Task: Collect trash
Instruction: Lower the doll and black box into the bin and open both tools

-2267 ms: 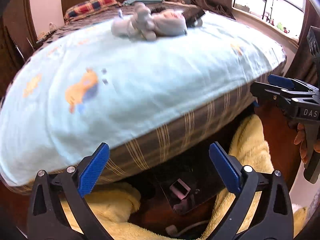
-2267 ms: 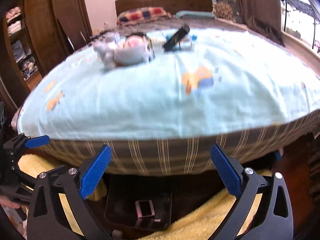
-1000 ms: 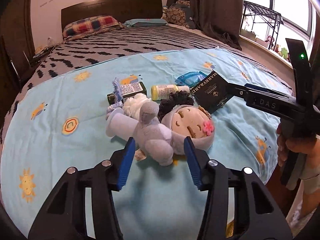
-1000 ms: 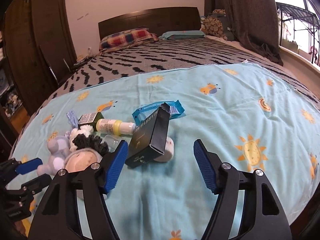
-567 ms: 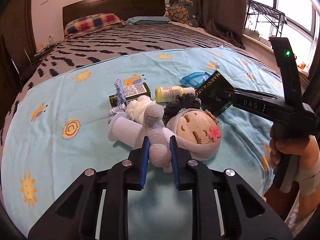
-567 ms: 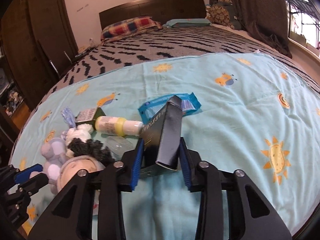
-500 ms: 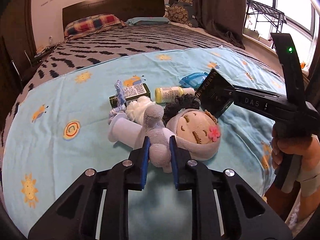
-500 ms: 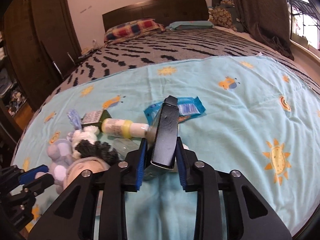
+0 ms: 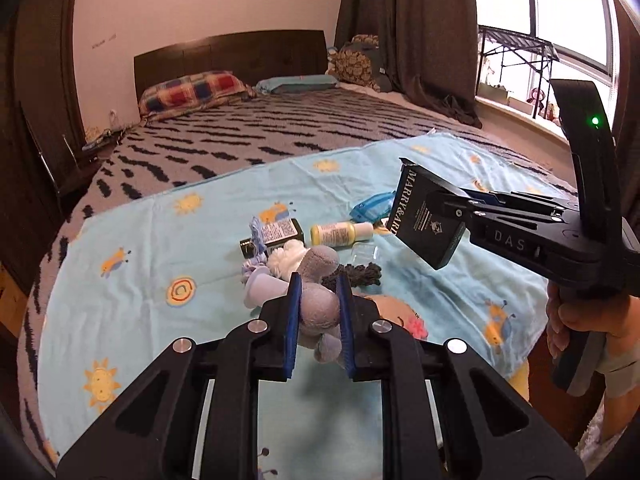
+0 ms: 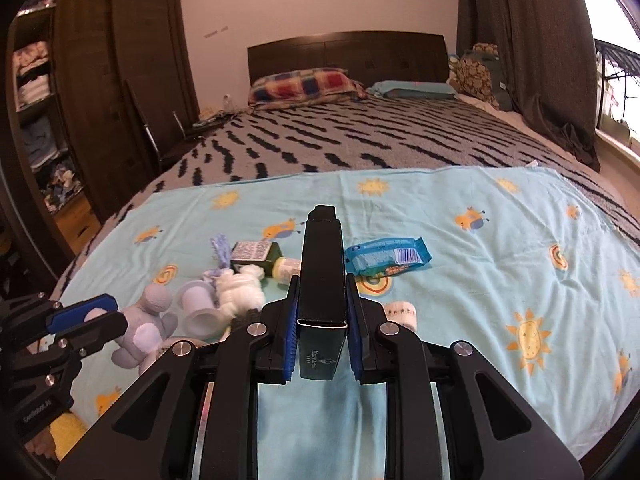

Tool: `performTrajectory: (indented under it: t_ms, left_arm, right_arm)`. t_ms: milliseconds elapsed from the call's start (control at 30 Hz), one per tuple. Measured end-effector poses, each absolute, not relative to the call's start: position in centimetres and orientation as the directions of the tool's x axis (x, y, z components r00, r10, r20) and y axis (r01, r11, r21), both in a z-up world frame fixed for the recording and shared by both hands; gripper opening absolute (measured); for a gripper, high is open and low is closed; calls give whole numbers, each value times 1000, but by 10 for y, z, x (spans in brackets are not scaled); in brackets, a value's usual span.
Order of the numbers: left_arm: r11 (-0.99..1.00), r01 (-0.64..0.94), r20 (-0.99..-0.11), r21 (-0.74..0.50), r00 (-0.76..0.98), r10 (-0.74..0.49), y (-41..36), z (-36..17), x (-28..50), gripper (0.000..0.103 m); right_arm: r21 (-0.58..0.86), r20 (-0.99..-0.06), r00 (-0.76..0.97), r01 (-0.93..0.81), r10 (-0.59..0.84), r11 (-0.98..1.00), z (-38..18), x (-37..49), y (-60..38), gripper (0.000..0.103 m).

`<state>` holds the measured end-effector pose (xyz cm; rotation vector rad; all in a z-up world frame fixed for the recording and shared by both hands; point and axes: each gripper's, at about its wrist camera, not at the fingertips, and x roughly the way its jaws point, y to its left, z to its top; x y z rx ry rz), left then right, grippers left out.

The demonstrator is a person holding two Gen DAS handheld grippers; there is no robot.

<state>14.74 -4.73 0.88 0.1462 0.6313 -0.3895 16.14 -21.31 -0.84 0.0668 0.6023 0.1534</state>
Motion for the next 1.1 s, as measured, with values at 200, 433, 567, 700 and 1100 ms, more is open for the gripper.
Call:
performTrajectory:
  t_ms: [200,433,567,700,1100]
  left_arm:
    - [905,422,-550,58,770,-324,-38,24,98,16]
    - [887,454,-566,87,755,-331,-27,11,42,16]
    - [879,471,-595,77,729,-339,-21,-4,16,16]
    - [874,485,-629,37,691,-357,-15,-25,-2,16]
    - [858,513,-795,-34,507,-334,-27,-129,0,16]
  right_arm:
    - [95,-548,816,-159,185,983,-1,110,-213,21]
    - [93,-578,787,-197,214,976,-19,50,-209,22]
    - [100,-617,753,-213,228,972,-37,21,-208,22]
    - [107,-672,703,-217,232,970,-64,-2,-208,22]
    - [206,-819,500,-202,281,958,-157,-27,-195,22]
